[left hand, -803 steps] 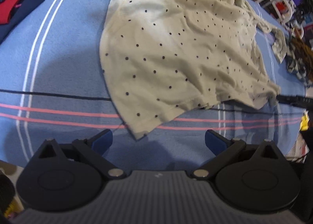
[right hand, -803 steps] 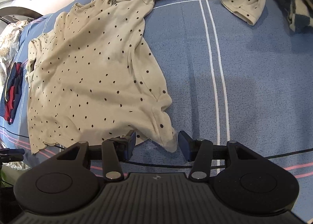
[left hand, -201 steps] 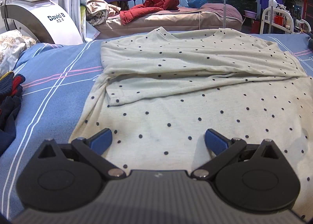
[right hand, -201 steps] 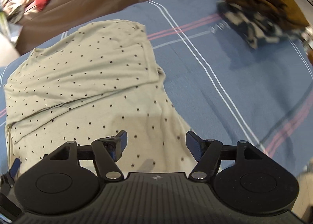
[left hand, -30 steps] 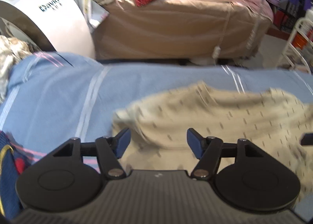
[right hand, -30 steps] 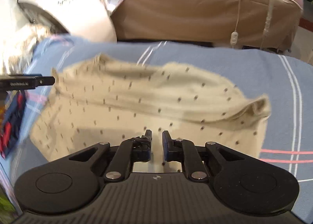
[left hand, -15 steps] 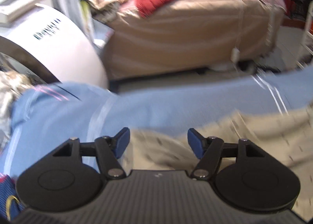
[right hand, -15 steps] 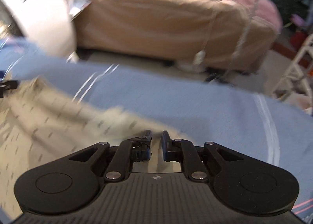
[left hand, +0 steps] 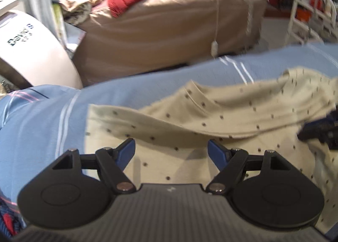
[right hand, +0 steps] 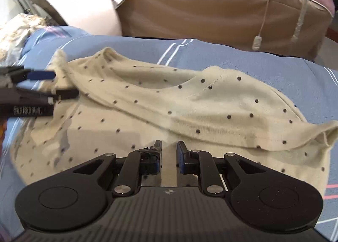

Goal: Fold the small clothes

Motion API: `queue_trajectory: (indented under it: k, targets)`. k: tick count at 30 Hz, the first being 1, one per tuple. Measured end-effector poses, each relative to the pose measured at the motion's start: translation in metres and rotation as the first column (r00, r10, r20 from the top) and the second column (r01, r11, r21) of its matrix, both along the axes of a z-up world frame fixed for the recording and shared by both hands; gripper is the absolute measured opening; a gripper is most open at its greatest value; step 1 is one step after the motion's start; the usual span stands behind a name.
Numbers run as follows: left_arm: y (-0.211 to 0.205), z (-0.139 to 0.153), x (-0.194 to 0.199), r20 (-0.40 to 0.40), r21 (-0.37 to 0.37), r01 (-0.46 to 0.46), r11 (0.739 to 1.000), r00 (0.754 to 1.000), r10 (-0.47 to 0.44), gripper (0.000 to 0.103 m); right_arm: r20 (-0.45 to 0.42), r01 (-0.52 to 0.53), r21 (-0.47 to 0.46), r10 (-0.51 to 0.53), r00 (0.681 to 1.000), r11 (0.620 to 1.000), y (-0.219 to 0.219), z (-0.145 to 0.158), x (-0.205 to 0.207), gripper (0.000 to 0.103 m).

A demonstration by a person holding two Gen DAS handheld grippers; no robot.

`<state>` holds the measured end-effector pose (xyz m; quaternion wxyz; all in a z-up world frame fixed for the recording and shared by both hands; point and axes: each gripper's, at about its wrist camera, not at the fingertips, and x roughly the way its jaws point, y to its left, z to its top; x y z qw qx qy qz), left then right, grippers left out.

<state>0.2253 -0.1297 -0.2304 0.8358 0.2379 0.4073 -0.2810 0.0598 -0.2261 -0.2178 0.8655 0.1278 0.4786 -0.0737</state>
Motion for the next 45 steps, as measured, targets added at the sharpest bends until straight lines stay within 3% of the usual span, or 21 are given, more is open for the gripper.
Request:
queue_trajectory:
  k: [3,6,7,10,11,13,15,17,18,19,21,25,27,28,30,32,34,36,38,42,45]
  targets:
    - [-0.019,-0.012,0.012,0.048,0.028,0.001,1.0,0.999,-0.002,0.075,0.04,0.035,-0.075,-0.032,0.999,0.997,-0.008,0.002,0.024,0.022]
    - [-0.032,0.0,0.034,0.128,-0.001,-0.09,0.996,0.988,0.089,0.081,0.102,0.129,-0.131,-0.116,0.988,0.983,-0.029,0.02,0.039,0.025]
    - [-0.033,0.008,0.04,0.145,-0.016,-0.112,0.994,0.983,0.113,0.085,0.116,0.154,-0.133,-0.139,0.984,0.979,-0.034,0.027,0.04,0.037]
    - [-0.027,0.03,0.047,0.168,-0.053,-0.164,0.985,0.971,0.171,0.098,0.146,0.178,-0.142,-0.158,0.977,0.974,-0.047,0.049,0.025,0.049]
    - [-0.021,0.038,0.047,0.161,-0.075,-0.168,0.983,0.971,0.178,0.1,0.147,0.179,-0.152,-0.157,0.977,0.972,-0.05,0.056,0.018,0.053]
    - [-0.01,0.048,0.038,0.115,-0.11,-0.156,0.982,0.979,0.168,0.102,0.135,0.195,-0.171,-0.173,0.976,0.966,-0.059,0.067,-0.002,0.075]
    - [0.003,0.053,0.021,0.078,-0.14,-0.148,0.979,0.984,0.16,0.102,0.122,0.196,-0.139,-0.179,0.976,0.971,-0.075,0.074,-0.026,0.083]
    - [0.013,0.054,-0.002,0.038,-0.168,-0.164,0.972,0.984,0.173,0.102,0.084,0.166,-0.128,-0.156,0.984,0.978,-0.082,0.075,-0.045,0.068]
    - [0.015,0.053,-0.017,0.002,-0.184,-0.17,0.968,0.985,0.173,0.102,0.048,0.136,-0.123,-0.131,0.99,0.983,-0.082,0.074,-0.051,0.054]
    - [0.016,0.051,-0.031,-0.035,-0.2,-0.17,0.965,0.985,0.166,0.102,0.029,0.127,-0.093,-0.125,0.992,0.987,-0.082,0.071,-0.056,0.051]
    - [0.014,0.046,-0.064,-0.094,-0.215,-0.177,0.96,0.983,0.16,0.102,0.004,0.143,0.005,-0.143,0.99,0.99,-0.086,0.062,-0.066,0.051]
    - [-0.003,0.036,-0.125,-0.171,-0.208,-0.172,0.963,0.976,0.137,0.102,-0.029,0.117,0.083,-0.115,0.993,0.99,-0.092,0.036,-0.062,0.051]
    - [-0.014,0.032,-0.151,-0.2,-0.19,-0.185,0.964,0.969,0.146,0.102,-0.048,0.111,0.058,-0.108,0.993,0.992,-0.099,0.024,-0.052,0.051]
    - [-0.017,0.03,-0.161,-0.214,-0.185,-0.203,0.962,0.963,0.162,0.102,-0.05,0.097,-0.009,-0.097,0.994,0.995,-0.102,0.021,-0.048,0.049]
    - [-0.021,0.028,-0.178,-0.252,-0.189,-0.28,0.941,0.94,0.229,0.102,-0.039,0.077,-0.131,-0.083,0.996,0.988,-0.115,0.023,-0.04,0.05]
    - [-0.022,0.026,-0.192,-0.329,-0.227,-0.389,0.893,0.894,0.305,0.102,-0.001,0.063,-0.173,-0.064,0.998,0.983,-0.136,0.035,-0.038,0.054]
    - [-0.025,0.02,-0.208,-0.438,-0.276,-0.499,0.822,0.826,0.355,0.102,0.032,0.039,-0.129,-0.036,0.999,0.991,-0.161,0.052,-0.043,0.083]
    - [-0.034,0.012,-0.225,-0.535,-0.309,-0.576,0.757,0.763,0.362,0.101,0.041,-0.032,-0.035,0.033,0.999,0.999,-0.182,0.061,-0.048,0.101]
    - [-0.05,0.004,-0.242,-0.595,-0.327,-0.617,0.716,0.723,0.352,0.098,0.025,-0.093,0.026,0.092,0.995,0.995,-0.195,0.062,-0.057,0.101]
    - [-0.075,-0.012,-0.266,-0.655,-0.328,-0.661,0.675,0.674,0.343,0.084,-0.019,-0.149,0.135,0.152,0.988,0.98,-0.202,0.046,-0.071,0.099]
    - [-0.079,-0.028,-0.271,-0.724,-0.334,-0.725,0.602,0.606,0.329,0.08,-0.044,-0.149,0.269,0.167,0.985,0.951,-0.204,0.028,-0.077,0.091]
